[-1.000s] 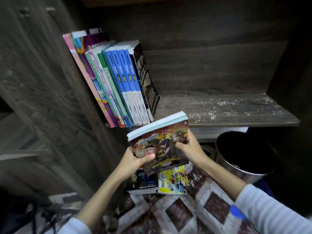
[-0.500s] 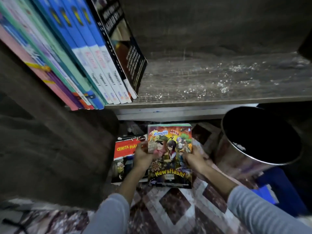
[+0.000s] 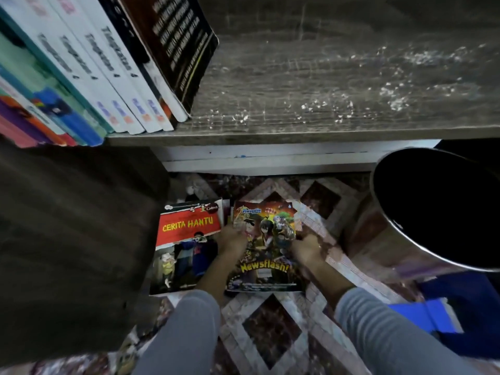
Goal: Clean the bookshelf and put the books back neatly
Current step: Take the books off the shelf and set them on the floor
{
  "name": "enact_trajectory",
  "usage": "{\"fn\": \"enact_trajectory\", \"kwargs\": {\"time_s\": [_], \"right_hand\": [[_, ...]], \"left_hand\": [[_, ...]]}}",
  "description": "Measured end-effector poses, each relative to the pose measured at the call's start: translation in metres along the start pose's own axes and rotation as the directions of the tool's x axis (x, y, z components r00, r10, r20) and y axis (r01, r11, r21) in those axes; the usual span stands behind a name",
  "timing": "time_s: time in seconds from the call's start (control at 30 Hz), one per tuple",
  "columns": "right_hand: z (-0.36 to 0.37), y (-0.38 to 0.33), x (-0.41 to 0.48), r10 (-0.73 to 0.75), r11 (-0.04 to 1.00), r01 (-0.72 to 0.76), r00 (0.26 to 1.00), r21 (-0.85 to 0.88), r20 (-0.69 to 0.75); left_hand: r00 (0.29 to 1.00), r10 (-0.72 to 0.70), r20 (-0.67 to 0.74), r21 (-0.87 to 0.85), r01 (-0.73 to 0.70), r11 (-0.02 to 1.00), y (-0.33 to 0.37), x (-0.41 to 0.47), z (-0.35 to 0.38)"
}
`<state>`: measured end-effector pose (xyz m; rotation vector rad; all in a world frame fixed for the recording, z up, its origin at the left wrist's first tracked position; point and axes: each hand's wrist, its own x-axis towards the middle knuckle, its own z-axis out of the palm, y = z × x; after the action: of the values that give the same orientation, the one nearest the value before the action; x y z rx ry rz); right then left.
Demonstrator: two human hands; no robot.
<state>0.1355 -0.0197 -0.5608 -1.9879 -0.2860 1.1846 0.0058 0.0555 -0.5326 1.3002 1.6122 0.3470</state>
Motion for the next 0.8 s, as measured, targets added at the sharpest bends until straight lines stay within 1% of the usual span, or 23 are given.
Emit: {"fn": "enact_trajectory", "kwargs": {"time_s": [0.1,0.2,0.27,0.33,0.4,0.43,0.53,0.67,0.73,0.8], "right_hand": [[0.003,-0.001,0.003,0.004,0.999,-0.006,0.999,0.043,0.052],[0.000,-0.001,-0.001,0.015,1.000,-0.017,0.994,0.020,0.109],[-0.002,-0.004,-0.005,0.027,0.999,-0.020,0.987,-0.047,0.161],[-0.002,-0.012,-0.007,0.008,0.986,0.021,0.985,-0.165,0.172],[-0.002,-0.022,-0.010,-0.069,0.948,0.104,0.990,-0.302,0.123],[-0.002,-0.028,-0.012,-0.132,0.925,0.159,0.986,-0.346,0.099],[-0.003,-0.042,-0.026,-0.253,0.897,0.259,0.965,-0.358,0.065],[-0.015,-0.061,-0.060,-0.387,0.836,0.385,0.919,-0.391,0.077],[-0.023,-0.074,-0.086,-0.481,0.794,0.482,0.871,-0.371,0.102],[-0.029,-0.084,-0.103,-0.544,0.749,0.546,0.830,-0.376,0.123]], "left_hand": [[0.999,0.018,0.032,0.050,-0.020,0.999,-0.001,0.001,-0.001],[0.997,0.008,0.080,0.098,-0.016,0.995,-0.001,-0.001,-0.002],[0.994,0.026,0.107,0.119,-0.039,0.992,0.002,-0.003,-0.002],[0.988,0.092,0.121,0.164,-0.111,0.980,0.007,-0.010,-0.004],[0.974,0.170,0.148,0.191,-0.197,0.961,0.012,-0.018,-0.009],[0.966,0.193,0.170,0.189,-0.224,0.956,0.014,-0.022,-0.011],[0.955,0.221,0.200,0.183,-0.258,0.949,0.022,-0.034,-0.019],[0.941,0.296,0.162,0.125,-0.317,0.940,0.038,-0.055,-0.031],[0.929,0.343,0.138,0.103,-0.358,0.928,0.048,-0.072,-0.042],[0.920,0.372,0.122,0.101,-0.384,0.918,0.058,-0.083,-0.048]]}}
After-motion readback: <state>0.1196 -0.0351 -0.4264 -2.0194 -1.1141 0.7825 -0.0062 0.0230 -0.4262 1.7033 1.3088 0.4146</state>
